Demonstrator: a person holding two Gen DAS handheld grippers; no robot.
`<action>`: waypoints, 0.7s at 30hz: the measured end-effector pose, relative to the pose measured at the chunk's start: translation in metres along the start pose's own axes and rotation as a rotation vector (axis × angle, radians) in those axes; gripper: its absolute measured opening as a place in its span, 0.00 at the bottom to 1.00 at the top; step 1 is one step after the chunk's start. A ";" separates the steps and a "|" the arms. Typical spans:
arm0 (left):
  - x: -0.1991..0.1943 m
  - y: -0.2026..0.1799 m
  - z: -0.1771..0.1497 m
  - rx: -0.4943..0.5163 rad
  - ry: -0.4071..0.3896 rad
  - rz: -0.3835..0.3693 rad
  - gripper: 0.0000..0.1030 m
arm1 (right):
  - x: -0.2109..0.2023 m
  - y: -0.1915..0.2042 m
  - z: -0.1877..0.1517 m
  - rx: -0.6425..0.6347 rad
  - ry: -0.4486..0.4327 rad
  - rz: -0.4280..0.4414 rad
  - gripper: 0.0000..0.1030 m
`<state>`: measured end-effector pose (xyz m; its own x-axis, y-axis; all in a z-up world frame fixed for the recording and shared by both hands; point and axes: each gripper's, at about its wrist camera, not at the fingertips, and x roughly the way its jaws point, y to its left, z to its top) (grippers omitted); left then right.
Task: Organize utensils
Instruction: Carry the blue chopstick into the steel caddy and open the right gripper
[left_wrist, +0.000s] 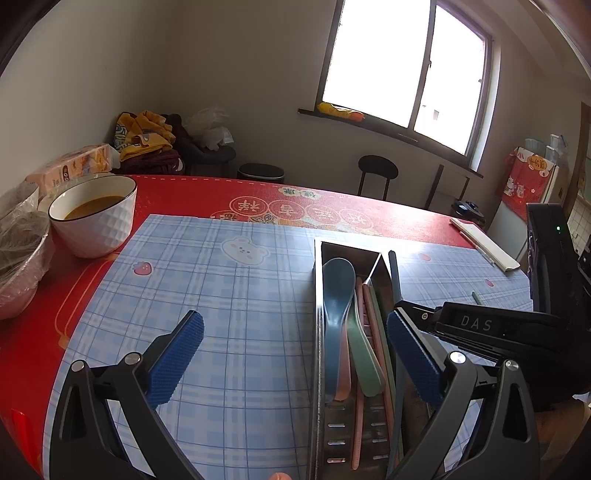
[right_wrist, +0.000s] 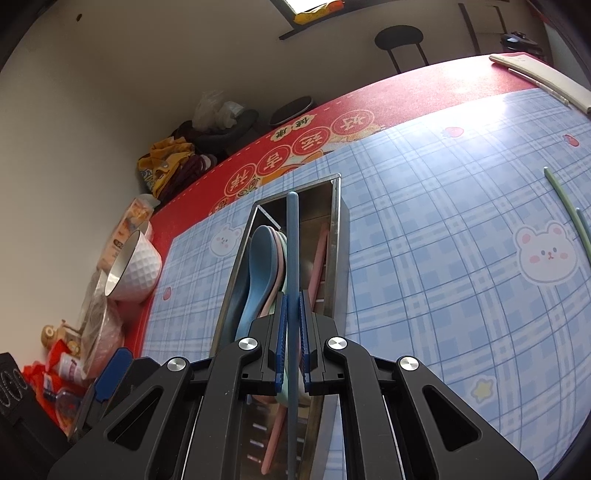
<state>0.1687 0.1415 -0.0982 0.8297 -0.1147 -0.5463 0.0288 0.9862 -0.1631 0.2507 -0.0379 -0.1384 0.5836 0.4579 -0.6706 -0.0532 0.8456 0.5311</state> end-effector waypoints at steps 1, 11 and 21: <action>0.000 0.000 0.000 0.000 -0.001 0.001 0.94 | 0.001 0.000 -0.001 -0.001 0.004 0.001 0.06; -0.001 0.000 0.000 -0.007 0.002 -0.004 0.94 | -0.001 0.007 -0.006 -0.054 0.012 -0.033 0.08; -0.003 0.003 0.002 -0.025 -0.008 0.010 0.94 | -0.019 0.005 -0.001 -0.157 -0.039 -0.074 0.08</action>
<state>0.1671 0.1452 -0.0958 0.8344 -0.1034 -0.5413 0.0061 0.9839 -0.1785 0.2384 -0.0426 -0.1234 0.6216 0.3847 -0.6823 -0.1335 0.9104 0.3916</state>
